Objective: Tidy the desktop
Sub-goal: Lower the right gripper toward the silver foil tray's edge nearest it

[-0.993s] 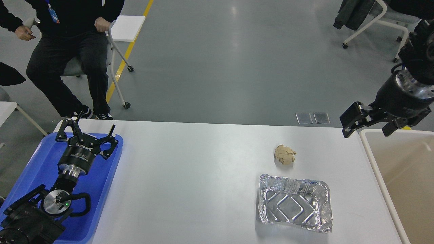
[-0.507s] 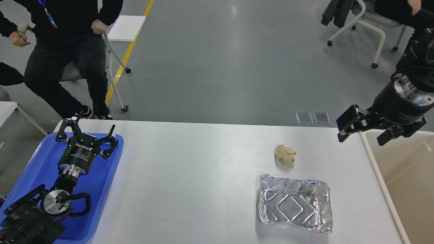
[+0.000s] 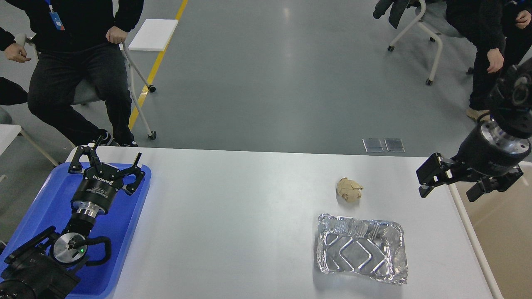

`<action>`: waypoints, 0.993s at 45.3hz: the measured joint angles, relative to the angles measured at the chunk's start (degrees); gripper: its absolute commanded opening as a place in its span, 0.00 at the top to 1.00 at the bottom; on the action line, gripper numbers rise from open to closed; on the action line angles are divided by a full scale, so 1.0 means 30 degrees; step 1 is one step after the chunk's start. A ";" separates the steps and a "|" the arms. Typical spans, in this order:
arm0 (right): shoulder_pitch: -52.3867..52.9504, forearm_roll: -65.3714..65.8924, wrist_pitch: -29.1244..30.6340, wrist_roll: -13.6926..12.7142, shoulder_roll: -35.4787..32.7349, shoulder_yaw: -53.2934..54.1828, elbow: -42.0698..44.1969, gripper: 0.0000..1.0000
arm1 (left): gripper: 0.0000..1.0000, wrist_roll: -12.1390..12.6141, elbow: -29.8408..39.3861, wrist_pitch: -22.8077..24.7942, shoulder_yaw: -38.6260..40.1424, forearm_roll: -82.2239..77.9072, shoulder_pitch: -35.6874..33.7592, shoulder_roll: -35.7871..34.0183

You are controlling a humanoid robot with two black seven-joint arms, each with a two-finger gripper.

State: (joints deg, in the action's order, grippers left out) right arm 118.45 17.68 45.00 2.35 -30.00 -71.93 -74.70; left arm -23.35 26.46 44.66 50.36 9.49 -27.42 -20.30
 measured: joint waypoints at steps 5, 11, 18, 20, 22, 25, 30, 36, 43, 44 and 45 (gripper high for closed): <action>-0.1239 0.0026 -0.0002 -0.0004 -0.0259 0.0286 0.0057 0.00 | 0.01 0.0000 0.0000 0.0000 -0.0001 -0.0001 0.0000 0.0000; -0.2341 0.0011 -0.0224 0.0002 -0.0509 0.0615 0.0085 0.00 | 0.01 0.0000 -0.0002 0.0000 -0.0001 0.0002 -0.0002 -0.0002; -0.4502 0.0009 -0.1847 -0.0011 -0.1446 0.2132 0.0108 0.00 | 0.01 -0.0001 -0.0001 0.0000 0.0000 0.0001 0.0000 -0.0001; -0.4809 0.0025 -0.2079 -0.0010 -0.1532 0.2353 0.0109 0.00 | 0.01 0.0000 -0.0002 -0.0001 -0.0001 -0.0002 0.0001 -0.0001; -0.5467 0.0050 -0.2650 -0.0011 -0.1689 0.2820 0.0124 0.00 | 0.01 -0.0001 0.0000 -0.0001 0.0001 0.0000 -0.0001 0.0001; -0.6346 0.0097 -0.3516 -0.0020 -0.1881 0.3385 0.0122 0.00 | 0.01 -0.0002 -0.0001 -0.0001 0.0002 0.0003 0.0000 0.0000; -0.7773 0.0150 -0.5331 -0.0018 -0.2084 0.4284 0.0142 0.00 | 0.01 -0.0006 -0.0002 -0.0001 0.0002 -0.0001 0.0001 0.0001; -0.9411 0.0364 -0.7406 -0.0020 -0.2034 0.5053 0.0364 0.00 | 0.01 -0.0008 -0.0001 -0.0001 0.0003 0.0000 0.0001 0.0000; -1.1012 0.1066 -0.8674 -0.0019 -0.1432 0.5611 0.1204 0.00 | 0.01 -0.0009 0.0000 -0.0001 0.0003 0.0001 0.0000 0.0001; -1.1167 0.1140 -0.8767 -0.0017 -0.1374 0.5690 0.1304 0.00 | 0.01 -0.0009 0.0000 -0.0001 0.0002 0.0000 0.0000 0.0001; -1.1317 0.1218 -0.8861 -0.0015 -0.1323 0.5773 0.1402 0.00 | 0.01 -0.0008 0.0000 -0.0001 0.0003 0.0000 0.0000 0.0001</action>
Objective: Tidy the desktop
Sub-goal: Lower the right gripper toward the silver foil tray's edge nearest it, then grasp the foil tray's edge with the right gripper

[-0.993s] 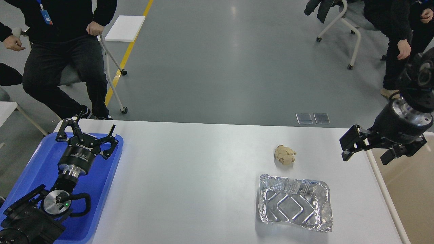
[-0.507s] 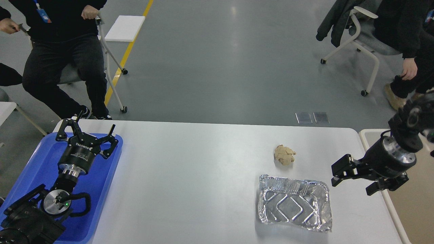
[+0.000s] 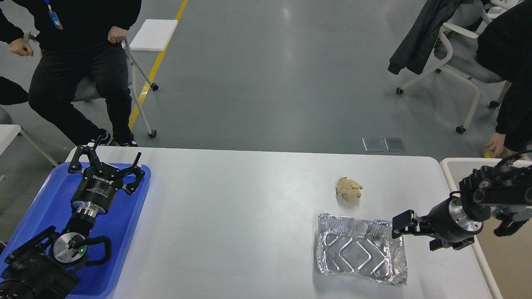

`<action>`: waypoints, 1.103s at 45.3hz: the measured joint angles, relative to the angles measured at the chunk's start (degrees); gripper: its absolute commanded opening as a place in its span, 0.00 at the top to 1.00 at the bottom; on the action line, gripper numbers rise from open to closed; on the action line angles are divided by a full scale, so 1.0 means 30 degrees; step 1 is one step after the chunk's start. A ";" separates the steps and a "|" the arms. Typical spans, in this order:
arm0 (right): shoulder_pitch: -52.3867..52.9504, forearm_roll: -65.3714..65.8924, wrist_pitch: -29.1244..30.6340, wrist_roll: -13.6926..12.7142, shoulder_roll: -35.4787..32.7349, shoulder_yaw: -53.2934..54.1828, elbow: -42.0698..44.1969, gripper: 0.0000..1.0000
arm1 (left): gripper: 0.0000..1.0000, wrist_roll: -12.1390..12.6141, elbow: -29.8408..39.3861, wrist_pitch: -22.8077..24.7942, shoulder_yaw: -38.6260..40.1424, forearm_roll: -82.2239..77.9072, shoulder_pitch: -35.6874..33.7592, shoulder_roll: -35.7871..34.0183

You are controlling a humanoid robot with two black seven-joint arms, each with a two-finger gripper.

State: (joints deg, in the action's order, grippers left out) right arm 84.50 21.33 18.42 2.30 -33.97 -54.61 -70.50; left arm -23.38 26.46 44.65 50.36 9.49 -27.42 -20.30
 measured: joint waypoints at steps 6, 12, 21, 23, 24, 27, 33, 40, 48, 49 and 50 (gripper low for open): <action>-0.0982 0.0397 -0.0518 0.0014 0.0318 0.0542 0.0647 0.01 | 0.01 0.0000 -0.0001 0.0000 0.0000 0.0000 0.0000 0.0000; -0.1937 0.0619 -0.0837 0.0014 0.0830 0.1002 0.1385 0.03 | 0.01 0.0000 0.0000 -0.0001 0.0000 0.0000 0.0000 0.0000; -0.2804 0.0811 -0.1125 0.0021 0.1419 0.1401 0.1938 0.04 | 0.01 -0.0001 -0.0001 -0.0003 0.0000 0.0001 -0.0001 -0.0001; -0.3103 0.0834 -0.1311 0.0021 0.1551 0.1510 0.2134 0.03 | 0.01 -0.0001 -0.0001 -0.0003 0.0000 0.0001 0.0000 0.0000; -0.3219 0.0838 -0.1380 0.0021 0.1608 0.1560 0.2208 0.03 | 0.01 -0.0001 -0.0001 -0.0003 0.0000 0.0001 0.0000 0.0000; -0.3645 0.0842 -0.1698 0.0019 0.1849 0.1821 0.2460 0.03 | 0.01 0.0000 0.0000 -0.0003 0.0000 0.0000 0.0000 0.0000; -0.4315 0.0858 -0.2157 0.0002 0.2256 0.2257 0.2792 0.07 | 0.01 0.0000 -0.0001 -0.0003 0.0000 0.0001 0.0000 0.0000; -0.4742 0.0962 -0.2446 -0.0090 0.2462 0.2453 0.2993 0.29 | 0.01 0.0000 -0.0001 -0.0003 -0.0001 0.0001 0.0000 0.0000; -0.4946 0.1503 -0.2568 -0.0913 0.2485 0.2523 0.3023 1.00 | 0.01 0.0000 -0.0001 -0.0003 -0.0001 0.0000 0.0000 0.0000; -0.4959 0.1568 -0.2568 -0.1124 0.2485 0.2532 0.3008 1.00 | 0.01 0.0000 -0.0001 -0.0003 -0.0001 0.0001 0.0000 0.0000; -0.4971 0.1621 -0.2569 -0.1417 0.2483 0.2543 0.2983 1.00 | 0.01 0.0000 -0.0001 -0.0003 -0.0001 0.0000 0.0000 0.0000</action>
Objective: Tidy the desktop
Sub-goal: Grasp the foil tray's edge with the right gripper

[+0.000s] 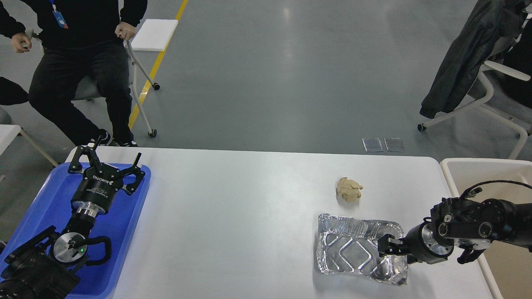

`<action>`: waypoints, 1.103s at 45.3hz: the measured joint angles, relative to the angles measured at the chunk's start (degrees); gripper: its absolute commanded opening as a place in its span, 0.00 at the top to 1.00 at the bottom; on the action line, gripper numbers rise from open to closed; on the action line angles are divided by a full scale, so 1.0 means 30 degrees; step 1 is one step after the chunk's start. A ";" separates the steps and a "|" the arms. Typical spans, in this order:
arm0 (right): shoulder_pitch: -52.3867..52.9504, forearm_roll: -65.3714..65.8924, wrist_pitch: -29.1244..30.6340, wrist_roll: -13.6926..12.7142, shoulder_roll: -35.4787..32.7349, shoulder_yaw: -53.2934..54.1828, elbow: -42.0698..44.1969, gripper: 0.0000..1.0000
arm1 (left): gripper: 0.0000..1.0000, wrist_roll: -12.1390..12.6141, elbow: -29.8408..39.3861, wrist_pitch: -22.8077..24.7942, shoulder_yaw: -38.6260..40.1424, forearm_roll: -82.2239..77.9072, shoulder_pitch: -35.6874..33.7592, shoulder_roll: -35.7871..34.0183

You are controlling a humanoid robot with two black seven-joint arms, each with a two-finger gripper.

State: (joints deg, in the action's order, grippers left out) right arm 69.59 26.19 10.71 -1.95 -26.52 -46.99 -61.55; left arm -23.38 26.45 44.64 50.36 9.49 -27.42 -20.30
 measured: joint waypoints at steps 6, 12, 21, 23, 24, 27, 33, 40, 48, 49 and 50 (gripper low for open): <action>-0.0008 0.0074 0.0046 -0.0898 -0.0088 0.0020 -0.0040 1.00 | 0.01 0.0000 0.0000 0.0000 0.0000 0.0000 0.0000 0.0000; -0.0014 0.0105 0.0081 -0.1611 -0.0188 0.0028 -0.0073 1.00 | 0.01 0.0000 0.0000 0.0000 0.0000 0.0001 0.0000 0.0000; -0.0011 -0.0464 0.0123 -0.2126 -0.0316 0.0043 -0.0124 1.00 | 0.01 0.0000 0.0000 0.0000 0.0000 0.0001 0.0000 0.0000; 0.0016 -0.0648 0.0128 -0.2194 -0.0344 0.0043 -0.0156 1.00 | 0.01 0.0000 0.0000 0.0000 0.0000 0.0001 0.0000 0.0000; 0.0035 -0.0708 0.0130 -0.2215 -0.0359 0.0043 -0.0180 1.00 | 0.01 0.0000 0.0000 0.0000 0.0000 0.0000 0.0000 0.0000; 0.0125 -0.0885 0.0138 -0.2279 -0.0465 0.0043 -0.0350 1.00 | 0.01 0.0000 0.0000 0.0000 0.0000 0.0000 0.0000 0.0000; 0.0636 -0.1095 0.0142 -0.2367 -0.0864 -0.0074 -0.1003 1.00 | 0.01 0.0000 0.0000 0.0000 0.0000 0.0000 0.0000 0.0000; 0.1737 -0.1216 0.0176 -0.2436 -0.1314 -0.0546 -0.2194 1.00 | 0.01 0.0000 0.0000 0.0001 -0.0001 0.0000 0.0000 0.0000; 0.3757 -0.1282 0.0208 -0.2467 -0.1745 -0.1503 -0.4107 1.00 | 0.01 0.0001 0.0000 0.0001 -0.0001 0.0001 0.0000 -0.0001; 0.4029 -0.1295 0.0212 -0.2468 -0.1776 -0.1628 -0.4341 1.00 | 0.01 0.0001 0.0000 0.0001 -0.0001 0.0001 0.0000 -0.0001; 0.4315 -0.1294 0.0208 -0.2472 -0.1801 -0.1771 -0.4587 1.00 | 0.01 0.0001 0.0000 0.0001 -0.0001 0.0001 -0.0001 -0.0001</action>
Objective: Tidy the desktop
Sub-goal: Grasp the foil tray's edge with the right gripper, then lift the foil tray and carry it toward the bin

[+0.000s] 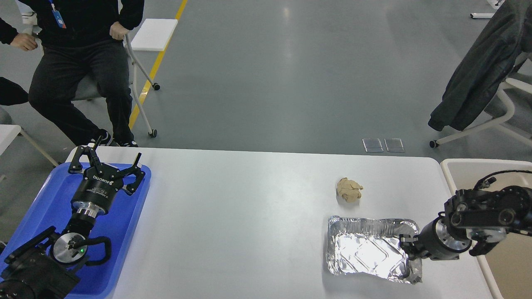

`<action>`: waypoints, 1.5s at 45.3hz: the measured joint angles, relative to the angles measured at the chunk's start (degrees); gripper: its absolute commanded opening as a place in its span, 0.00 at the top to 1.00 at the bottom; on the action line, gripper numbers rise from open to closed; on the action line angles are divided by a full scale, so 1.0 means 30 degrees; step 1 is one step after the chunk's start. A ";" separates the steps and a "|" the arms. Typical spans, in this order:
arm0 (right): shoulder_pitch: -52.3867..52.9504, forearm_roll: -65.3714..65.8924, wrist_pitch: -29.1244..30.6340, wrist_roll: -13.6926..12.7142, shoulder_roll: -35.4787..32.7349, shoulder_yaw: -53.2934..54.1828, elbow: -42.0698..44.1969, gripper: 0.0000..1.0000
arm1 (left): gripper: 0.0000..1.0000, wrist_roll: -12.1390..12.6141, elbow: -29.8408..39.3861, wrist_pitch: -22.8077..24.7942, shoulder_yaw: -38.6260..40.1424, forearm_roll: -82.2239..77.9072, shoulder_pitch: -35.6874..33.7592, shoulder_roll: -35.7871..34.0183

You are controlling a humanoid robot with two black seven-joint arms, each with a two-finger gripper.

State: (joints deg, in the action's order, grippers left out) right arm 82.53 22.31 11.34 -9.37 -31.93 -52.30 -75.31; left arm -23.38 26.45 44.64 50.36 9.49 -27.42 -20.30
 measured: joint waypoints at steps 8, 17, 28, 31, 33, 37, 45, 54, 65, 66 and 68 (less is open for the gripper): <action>0.2948 -0.0064 0.0493 -0.0003 -0.0380 -0.1151 -0.2002 1.00 | 0.01 0.0002 0.0000 0.0000 0.0000 0.0000 -0.0015 -0.0001; 0.6075 -0.0663 0.1739 -0.0028 -0.0922 -0.2005 -0.3402 1.00 | 0.01 0.0020 0.0000 0.0001 0.0000 0.0000 -0.0018 0.0000; 0.9586 -0.1285 0.3688 -0.0037 -0.1290 -0.3056 -0.4551 1.00 | 0.01 0.0025 0.0000 0.0001 0.0000 0.0000 -0.0016 0.0000; 1.0564 -0.1413 0.4474 -0.0038 -0.1340 -0.3362 -0.4732 1.00 | 0.01 0.0025 0.0000 0.0002 0.0000 -0.0001 -0.0015 0.0000; 1.1055 -0.1509 0.4839 -0.0041 -0.1362 -0.3539 -0.4830 1.00 | 0.01 0.0024 0.0000 0.0002 0.0000 0.0000 -0.0015 0.0000; 1.2388 -0.1771 0.5752 -0.0037 -0.1426 -0.4017 -0.5074 1.00 | 0.01 0.0024 0.0000 0.0002 0.0000 -0.0001 -0.0013 0.0000; 1.4894 -0.2061 0.7602 -0.0037 -0.1585 -0.4987 -0.5434 1.00 | 0.01 0.0023 0.0000 0.0003 0.0000 0.0000 -0.0013 0.0000; 1.7234 -0.2190 0.9365 -0.0024 -0.1706 -0.5569 -0.5732 1.00 | 0.01 0.0022 0.0001 0.0006 0.0000 -0.0001 -0.0013 0.0000; 1.8917 -0.2250 1.0613 -0.0023 -0.1802 -0.6258 -0.5881 1.00 | 0.01 0.0021 0.0002 0.0007 0.0000 -0.0001 -0.0005 0.0000; 1.9011 -0.2256 1.0687 -0.0020 -0.1812 -0.6340 -0.5887 1.00 | 0.01 0.0021 0.0001 0.0007 0.0000 -0.0001 -0.0005 0.0000; 1.9120 -0.2259 1.0741 -0.0019 -0.1822 -0.6451 -0.5892 1.00 | 0.01 0.0020 0.0002 0.0007 0.0000 0.0000 -0.0005 0.0000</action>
State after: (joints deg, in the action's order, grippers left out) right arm 139.89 15.53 43.56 -9.42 -37.39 -71.65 -92.98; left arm -23.32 26.46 44.66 50.36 9.49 -27.44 -20.30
